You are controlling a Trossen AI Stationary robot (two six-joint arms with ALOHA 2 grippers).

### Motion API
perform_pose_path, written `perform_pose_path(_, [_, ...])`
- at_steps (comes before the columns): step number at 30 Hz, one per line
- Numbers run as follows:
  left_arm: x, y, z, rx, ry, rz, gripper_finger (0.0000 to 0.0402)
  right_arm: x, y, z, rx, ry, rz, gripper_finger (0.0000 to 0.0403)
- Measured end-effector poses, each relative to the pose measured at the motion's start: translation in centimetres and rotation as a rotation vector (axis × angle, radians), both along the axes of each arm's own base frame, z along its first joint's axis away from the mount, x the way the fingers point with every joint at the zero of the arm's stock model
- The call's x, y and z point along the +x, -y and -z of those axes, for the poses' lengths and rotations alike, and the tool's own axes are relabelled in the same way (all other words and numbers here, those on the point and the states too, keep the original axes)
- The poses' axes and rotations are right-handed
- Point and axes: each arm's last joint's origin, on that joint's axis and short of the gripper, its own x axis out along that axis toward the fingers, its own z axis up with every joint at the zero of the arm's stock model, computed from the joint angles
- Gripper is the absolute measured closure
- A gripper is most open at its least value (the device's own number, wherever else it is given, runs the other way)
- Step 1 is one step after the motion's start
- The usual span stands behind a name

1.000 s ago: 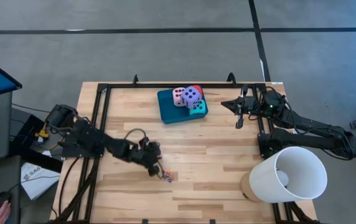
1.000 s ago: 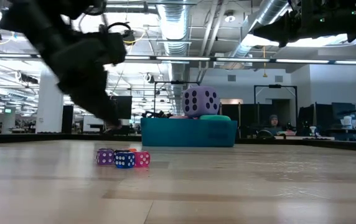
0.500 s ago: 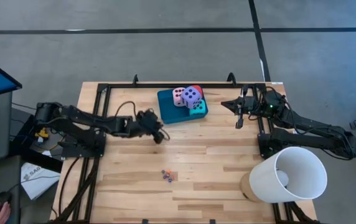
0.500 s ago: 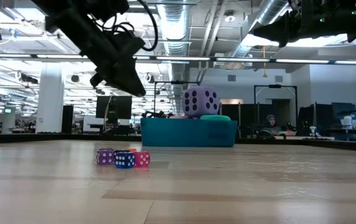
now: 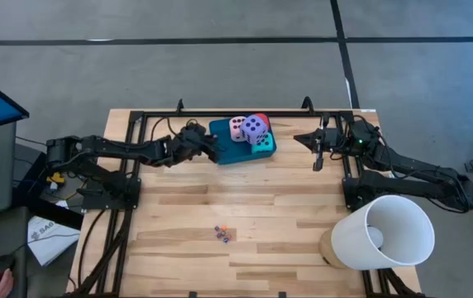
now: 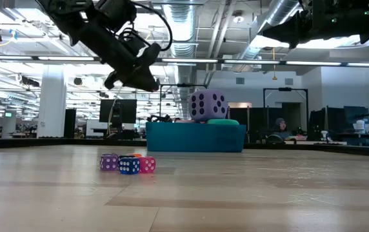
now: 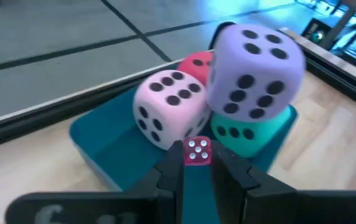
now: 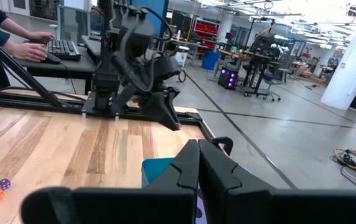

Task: Pick & Place Dice
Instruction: Put the left small red dice into the blue bin, then put the left small purple dice into the blue bin

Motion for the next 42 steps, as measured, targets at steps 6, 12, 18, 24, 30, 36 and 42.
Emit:
perform_pose_path(6, [-0.2, -0.8, 0.0, -0.004, 0.004, -0.031, 0.0353, 0.0, 0.0, -0.1, -0.007, 0.014, 0.0, 0.0403])
perform_pose_path(12, [0.3, -1.3, 0.0, 0.0, 0.067, -0.047, 0.0353, 0.0, 0.0, -0.2, -0.009, 0.017, 0.0, 0.0403])
perform_pose_path(18, [2.0, -1.7, 3.7, -0.059, 0.002, -0.011, 0.0355, 0.0, 0.0, -0.3, -0.017, 0.027, 0.0, 0.0403])
perform_pose_path(24, [1.8, -3.4, 4.6, -0.056, -0.02, -0.07, 0.0347, 0.0, 0.0, -0.3, -0.034, 0.024, 0.0, 0.0403])
perform_pose_path(30, [1.6, -3.9, 4.3, -0.057, 0.002, -0.074, 0.0323, 0.0, 0.0, -0.3, -0.043, 0.021, 0.001, 0.0403])
perform_pose_path(36, [1.6, -3.8, 4.3, -0.07, 0.006, -0.051, 0.0303, 0.0, 0.0, -0.3, -0.055, 0.018, 0.001, 0.0403])
perform_pose_path(42, [1.7, -3.8, 4.3, -0.069, 0.01, -0.045, 0.0292, 0.0, 0.0, -0.3, -0.055, 0.018, 0.001, 0.0403])
